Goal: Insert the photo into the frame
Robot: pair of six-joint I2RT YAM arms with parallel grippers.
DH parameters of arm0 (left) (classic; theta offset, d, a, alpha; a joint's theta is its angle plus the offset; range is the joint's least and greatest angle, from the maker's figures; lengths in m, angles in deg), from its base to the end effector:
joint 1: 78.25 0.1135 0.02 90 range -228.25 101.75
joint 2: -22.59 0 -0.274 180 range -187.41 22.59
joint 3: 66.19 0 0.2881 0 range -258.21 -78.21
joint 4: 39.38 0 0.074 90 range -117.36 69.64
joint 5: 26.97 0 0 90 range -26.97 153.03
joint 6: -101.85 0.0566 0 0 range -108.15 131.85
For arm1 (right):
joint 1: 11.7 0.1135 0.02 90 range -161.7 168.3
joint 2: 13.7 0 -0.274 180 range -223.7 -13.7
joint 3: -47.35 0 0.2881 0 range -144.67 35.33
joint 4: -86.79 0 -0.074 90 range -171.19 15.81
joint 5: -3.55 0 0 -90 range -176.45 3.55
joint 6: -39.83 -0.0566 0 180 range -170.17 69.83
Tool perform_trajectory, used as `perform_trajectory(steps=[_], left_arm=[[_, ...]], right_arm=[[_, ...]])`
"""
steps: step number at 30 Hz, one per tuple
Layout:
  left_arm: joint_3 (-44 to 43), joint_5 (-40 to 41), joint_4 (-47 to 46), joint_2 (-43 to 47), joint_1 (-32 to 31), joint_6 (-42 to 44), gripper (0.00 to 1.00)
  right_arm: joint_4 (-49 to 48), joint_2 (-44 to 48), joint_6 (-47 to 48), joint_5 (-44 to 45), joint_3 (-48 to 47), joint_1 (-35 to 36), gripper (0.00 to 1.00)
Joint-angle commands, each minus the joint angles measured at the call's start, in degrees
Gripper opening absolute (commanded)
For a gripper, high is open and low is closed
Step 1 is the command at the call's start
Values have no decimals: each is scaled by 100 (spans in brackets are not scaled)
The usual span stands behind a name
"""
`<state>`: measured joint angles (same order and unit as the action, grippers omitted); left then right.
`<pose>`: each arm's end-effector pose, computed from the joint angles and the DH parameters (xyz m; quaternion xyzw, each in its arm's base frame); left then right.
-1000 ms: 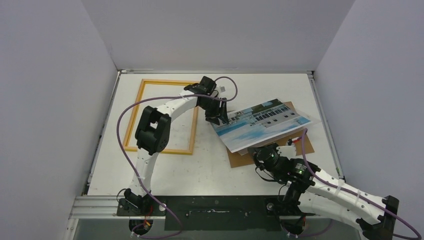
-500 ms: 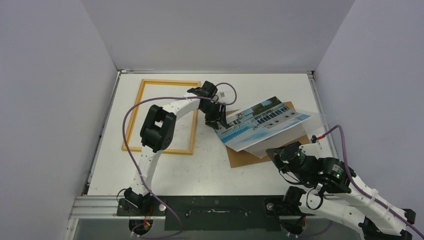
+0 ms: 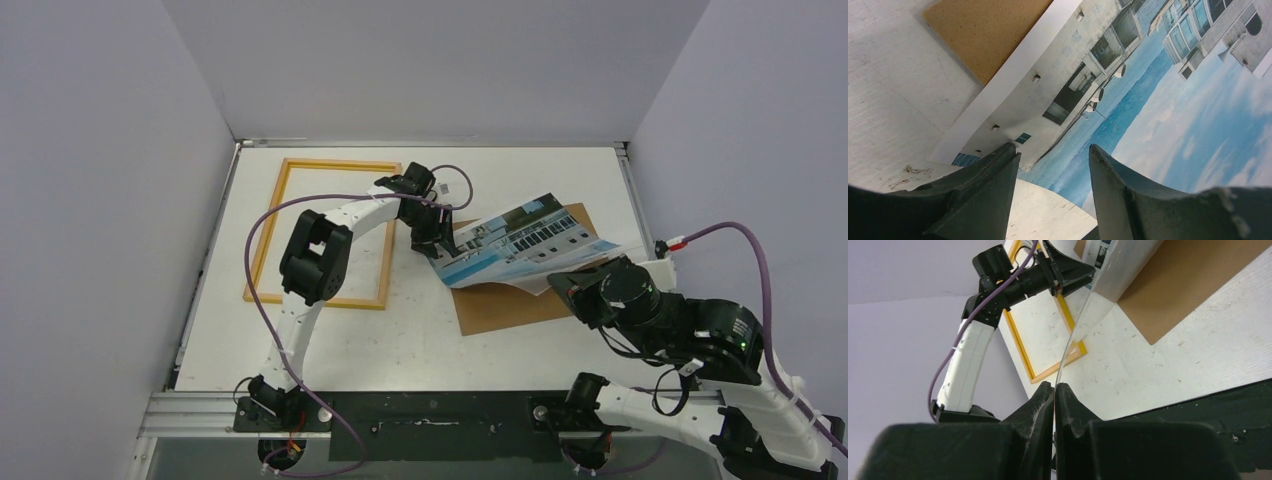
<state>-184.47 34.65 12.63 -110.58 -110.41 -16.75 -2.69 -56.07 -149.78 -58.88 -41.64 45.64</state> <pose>0.4381 -0.3073 0.1254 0.0786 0.9479 -0.3054 0.0460 0.0787 0.0742 0.4214 0.4092 0.7999 0.3288 0.2908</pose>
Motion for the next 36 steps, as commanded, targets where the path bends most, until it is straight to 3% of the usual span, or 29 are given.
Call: perform_trajectory(steps=[1,9,19,28,36], left_arm=[[-126,172,-84,178,-27,-116,53],[-119,201,-93,-255,-62,-131,52],[-205,57,-124,-20,-15,-217,52],[-419,-9,0,-288,-8,-243,53],[-433,-9,1,-307,-2,-230,53]], right_arm=[[179,-319,327,113,-763,-31,0],[141,-821,678,-43,-1922,-30,0],[-937,-1115,858,-160,-2204,-30,0],[-1753,-1945,1436,-109,-3501,-28,0],[-2538,-2264,1592,-209,-3862,-25,0]])
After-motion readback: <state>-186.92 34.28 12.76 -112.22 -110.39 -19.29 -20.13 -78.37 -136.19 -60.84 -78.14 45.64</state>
